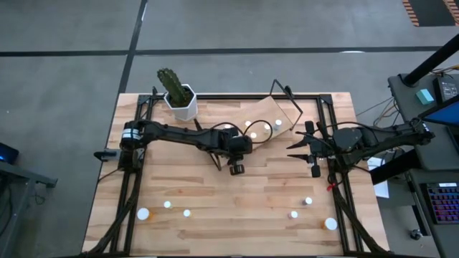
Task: Pick and place medicine bottles onto shelf by color
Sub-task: Put the green pill bottle on the shelf aligned with the other green pill bottles
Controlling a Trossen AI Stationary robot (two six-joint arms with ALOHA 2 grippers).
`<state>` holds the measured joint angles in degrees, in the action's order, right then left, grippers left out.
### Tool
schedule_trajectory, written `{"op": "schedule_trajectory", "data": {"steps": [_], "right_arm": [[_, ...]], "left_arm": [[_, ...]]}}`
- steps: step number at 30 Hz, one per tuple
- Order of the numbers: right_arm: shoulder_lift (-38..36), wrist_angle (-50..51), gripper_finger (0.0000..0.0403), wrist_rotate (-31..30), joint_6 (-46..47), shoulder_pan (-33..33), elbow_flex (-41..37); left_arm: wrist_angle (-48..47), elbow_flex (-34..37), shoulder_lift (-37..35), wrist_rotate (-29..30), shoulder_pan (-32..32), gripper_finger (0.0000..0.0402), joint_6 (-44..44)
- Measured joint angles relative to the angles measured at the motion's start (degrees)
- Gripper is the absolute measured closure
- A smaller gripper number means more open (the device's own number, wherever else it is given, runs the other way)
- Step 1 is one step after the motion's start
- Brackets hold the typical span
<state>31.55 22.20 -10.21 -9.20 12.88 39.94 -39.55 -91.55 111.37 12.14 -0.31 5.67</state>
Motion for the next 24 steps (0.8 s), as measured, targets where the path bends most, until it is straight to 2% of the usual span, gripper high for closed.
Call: {"op": "schedule_trajectory", "data": {"steps": [24], "right_arm": [[0.00, 0.01, 0.0303, 0.01, -0.02, -0.02, 0.00]], "left_arm": [[1.91, 0.09, 0.02, 2.49, 1.00, 0.0398, -0.26]]}}
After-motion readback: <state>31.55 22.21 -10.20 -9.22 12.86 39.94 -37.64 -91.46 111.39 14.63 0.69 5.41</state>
